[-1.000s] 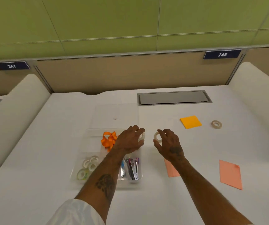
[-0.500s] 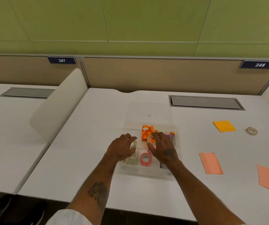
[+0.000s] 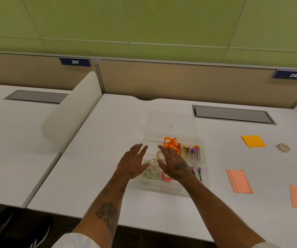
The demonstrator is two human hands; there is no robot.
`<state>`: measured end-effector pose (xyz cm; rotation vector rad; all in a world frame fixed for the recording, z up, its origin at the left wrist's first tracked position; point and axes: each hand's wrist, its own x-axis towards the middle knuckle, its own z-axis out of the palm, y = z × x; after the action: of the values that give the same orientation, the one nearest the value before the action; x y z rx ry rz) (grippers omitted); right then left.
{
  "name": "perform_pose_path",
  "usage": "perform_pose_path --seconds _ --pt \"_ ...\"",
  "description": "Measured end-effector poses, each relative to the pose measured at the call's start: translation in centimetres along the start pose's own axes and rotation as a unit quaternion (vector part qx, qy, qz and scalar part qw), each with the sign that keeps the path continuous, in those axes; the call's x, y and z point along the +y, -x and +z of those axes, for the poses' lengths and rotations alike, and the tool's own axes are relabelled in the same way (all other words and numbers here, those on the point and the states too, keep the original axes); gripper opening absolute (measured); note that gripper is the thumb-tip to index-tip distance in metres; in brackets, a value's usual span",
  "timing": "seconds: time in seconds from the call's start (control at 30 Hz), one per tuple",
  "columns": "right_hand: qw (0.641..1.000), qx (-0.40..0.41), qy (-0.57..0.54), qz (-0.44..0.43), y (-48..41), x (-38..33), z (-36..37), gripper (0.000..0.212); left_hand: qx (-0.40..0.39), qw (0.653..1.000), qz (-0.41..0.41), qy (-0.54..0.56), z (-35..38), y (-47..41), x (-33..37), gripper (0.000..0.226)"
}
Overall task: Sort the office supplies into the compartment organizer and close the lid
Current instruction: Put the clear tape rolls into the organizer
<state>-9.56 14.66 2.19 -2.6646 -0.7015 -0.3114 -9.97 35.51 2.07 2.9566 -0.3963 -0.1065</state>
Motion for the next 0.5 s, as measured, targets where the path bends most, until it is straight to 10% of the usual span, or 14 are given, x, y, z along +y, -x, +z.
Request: perform_pose_path --seconds 0.5 --pt "0.996 -0.030 -0.006 0.088 -0.5 1.9 -0.2 0.070 0.043 0.998 -0.035 -0.040 0.0 -1.9 -0.2 0.080"
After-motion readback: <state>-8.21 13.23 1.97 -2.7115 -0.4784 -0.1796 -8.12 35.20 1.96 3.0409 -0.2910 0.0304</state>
